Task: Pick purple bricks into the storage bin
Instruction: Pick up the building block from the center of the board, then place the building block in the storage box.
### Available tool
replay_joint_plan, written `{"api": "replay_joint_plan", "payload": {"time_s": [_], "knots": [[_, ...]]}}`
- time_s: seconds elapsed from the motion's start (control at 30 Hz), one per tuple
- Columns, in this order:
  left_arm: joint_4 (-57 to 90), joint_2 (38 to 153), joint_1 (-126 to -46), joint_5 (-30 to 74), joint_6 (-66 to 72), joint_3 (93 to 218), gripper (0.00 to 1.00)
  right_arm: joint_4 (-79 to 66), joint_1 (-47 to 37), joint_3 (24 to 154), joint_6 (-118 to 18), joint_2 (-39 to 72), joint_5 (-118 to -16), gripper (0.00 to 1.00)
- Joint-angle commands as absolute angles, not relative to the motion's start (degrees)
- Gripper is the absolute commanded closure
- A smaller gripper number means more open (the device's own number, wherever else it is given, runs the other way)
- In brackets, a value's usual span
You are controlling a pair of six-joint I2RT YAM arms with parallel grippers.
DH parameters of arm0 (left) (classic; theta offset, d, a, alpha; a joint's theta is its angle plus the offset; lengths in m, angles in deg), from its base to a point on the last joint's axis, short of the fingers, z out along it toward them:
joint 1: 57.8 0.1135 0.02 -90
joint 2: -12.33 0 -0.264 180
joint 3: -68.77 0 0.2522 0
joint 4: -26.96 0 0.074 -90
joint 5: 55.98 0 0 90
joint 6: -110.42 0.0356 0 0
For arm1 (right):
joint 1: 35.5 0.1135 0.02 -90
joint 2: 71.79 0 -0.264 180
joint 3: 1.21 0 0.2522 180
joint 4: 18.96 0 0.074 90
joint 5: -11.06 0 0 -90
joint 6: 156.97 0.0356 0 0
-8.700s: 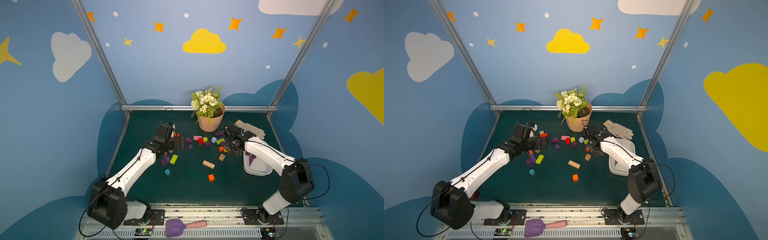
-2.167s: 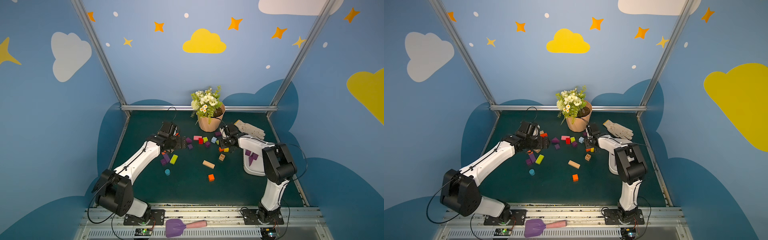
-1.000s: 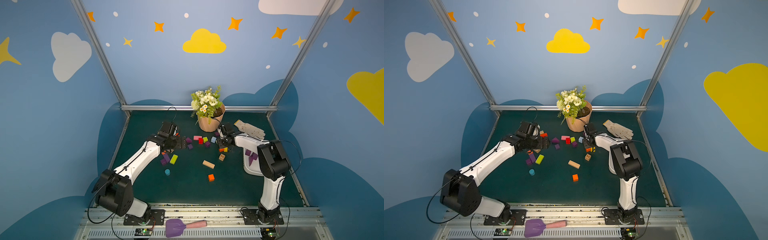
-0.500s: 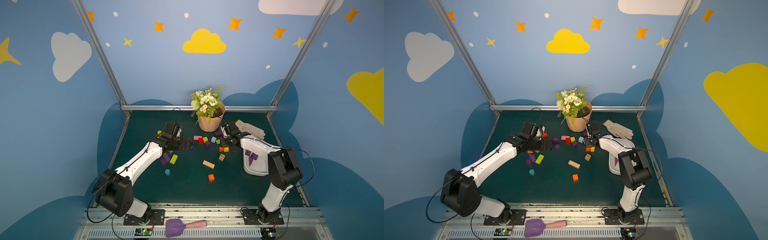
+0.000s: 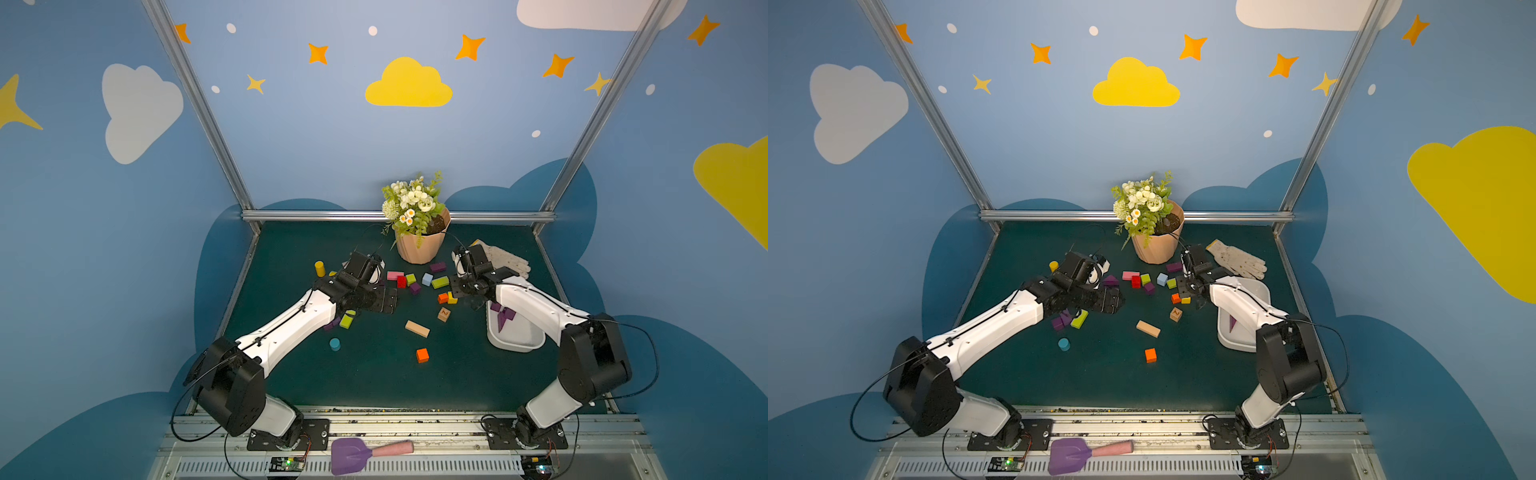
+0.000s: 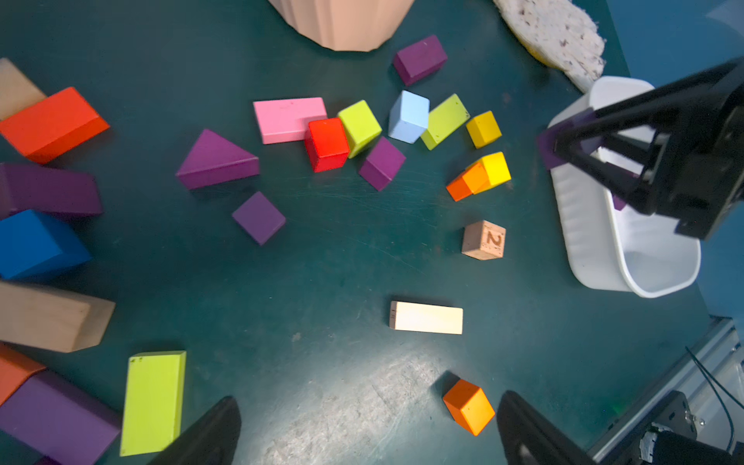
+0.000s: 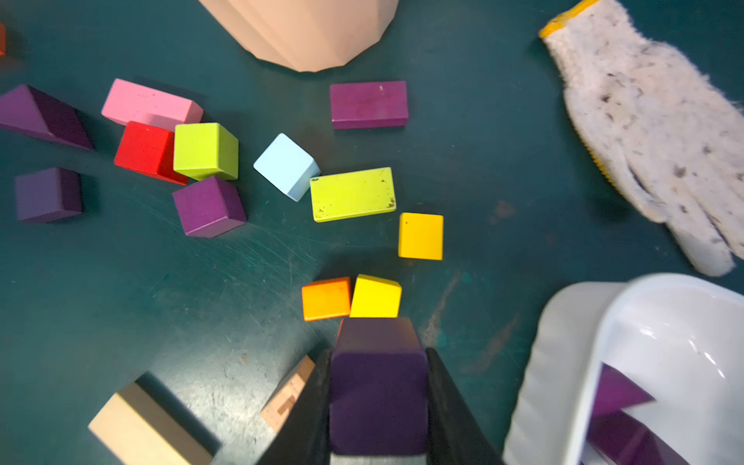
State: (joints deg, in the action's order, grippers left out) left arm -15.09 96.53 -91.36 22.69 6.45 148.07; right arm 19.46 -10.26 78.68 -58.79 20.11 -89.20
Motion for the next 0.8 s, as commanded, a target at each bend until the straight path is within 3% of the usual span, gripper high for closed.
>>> {"api": "replay_joint_plan", "payload": {"time_s": [0.0,0.37,0.77], "knots": [[-14.10,95.48,-93.32,22.25,8.20,146.71,0.00,22.68,-11.65,77.43,-56.61,17.08,-90.39,0.70],[-9.57,92.32,-98.23,20.13,13.33,143.08,0.00,25.89,-17.04,72.27,-49.94,10.41,-91.75,0.70],[-1.07,85.76,-99.72,24.88,17.93,136.18,0.00,28.62,-22.21,68.88,-44.85,7.02,-92.65,0.70]]}}
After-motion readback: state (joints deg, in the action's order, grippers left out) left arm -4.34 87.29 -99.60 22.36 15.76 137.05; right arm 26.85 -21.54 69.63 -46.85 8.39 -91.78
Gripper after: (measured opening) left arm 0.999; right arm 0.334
